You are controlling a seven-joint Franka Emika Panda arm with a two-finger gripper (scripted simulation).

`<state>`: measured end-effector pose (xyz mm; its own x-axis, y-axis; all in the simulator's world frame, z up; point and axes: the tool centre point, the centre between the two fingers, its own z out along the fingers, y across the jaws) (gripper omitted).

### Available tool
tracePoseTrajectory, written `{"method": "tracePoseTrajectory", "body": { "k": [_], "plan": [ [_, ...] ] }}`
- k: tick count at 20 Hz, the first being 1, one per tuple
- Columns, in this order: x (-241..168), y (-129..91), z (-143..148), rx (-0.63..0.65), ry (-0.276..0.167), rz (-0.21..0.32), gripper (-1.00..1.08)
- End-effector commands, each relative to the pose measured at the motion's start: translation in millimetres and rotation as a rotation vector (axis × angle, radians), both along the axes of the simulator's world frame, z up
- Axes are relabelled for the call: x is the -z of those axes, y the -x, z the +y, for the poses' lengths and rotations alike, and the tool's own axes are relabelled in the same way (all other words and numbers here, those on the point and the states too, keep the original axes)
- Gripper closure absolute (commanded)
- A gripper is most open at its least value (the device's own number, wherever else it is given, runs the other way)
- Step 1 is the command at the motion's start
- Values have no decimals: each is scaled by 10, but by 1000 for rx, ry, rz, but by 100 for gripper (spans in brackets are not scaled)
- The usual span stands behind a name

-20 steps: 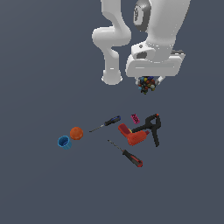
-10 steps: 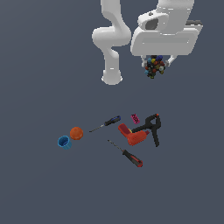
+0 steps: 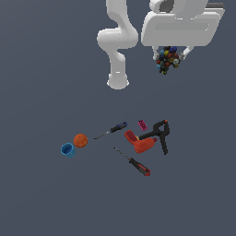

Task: Pick up a designated object from a clutter of objects.

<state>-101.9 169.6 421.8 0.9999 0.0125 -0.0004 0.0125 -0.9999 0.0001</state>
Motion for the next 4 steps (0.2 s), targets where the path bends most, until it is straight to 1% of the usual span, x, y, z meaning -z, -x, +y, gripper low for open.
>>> {"method": "tracePoseTrajectory", "body": {
  "k": [1,4],
  "plan": [
    [-28,-5,5,0,0,0,108],
    [-17,-9,5,0,0,0,108]
  ]
}}
